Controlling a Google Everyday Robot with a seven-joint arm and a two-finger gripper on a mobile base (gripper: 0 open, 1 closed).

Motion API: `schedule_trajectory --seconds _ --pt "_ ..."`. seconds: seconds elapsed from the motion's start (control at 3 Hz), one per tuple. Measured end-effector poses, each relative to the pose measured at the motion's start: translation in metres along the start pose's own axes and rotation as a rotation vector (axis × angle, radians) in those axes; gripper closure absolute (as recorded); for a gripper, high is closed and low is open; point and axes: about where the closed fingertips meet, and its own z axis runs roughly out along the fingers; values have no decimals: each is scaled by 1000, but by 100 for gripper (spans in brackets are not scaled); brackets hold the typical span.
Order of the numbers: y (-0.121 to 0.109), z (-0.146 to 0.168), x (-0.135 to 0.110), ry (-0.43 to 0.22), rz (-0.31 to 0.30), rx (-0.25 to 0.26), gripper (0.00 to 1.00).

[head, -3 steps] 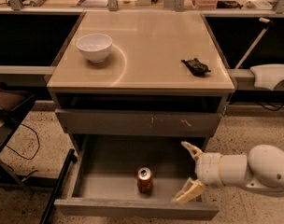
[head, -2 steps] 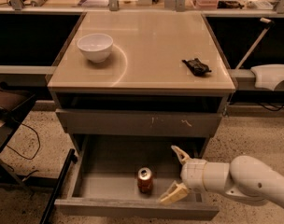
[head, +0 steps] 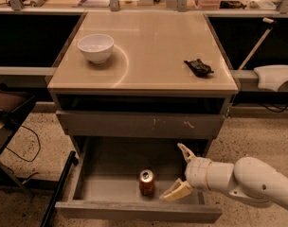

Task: Pick coke can from middle drawer and place on counter

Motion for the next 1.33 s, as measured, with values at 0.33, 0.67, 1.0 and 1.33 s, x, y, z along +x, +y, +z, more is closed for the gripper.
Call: schedule_trajectory --seconds 0.33,0.67,1.0,1.33 --pt "-18 9 13 -26 49 78 0" --pt "-47 28 31 -91 110 213 0" --pt "-48 37 42 -96 141 232 0" --pt "-42 40 38 -70 107 225 0"
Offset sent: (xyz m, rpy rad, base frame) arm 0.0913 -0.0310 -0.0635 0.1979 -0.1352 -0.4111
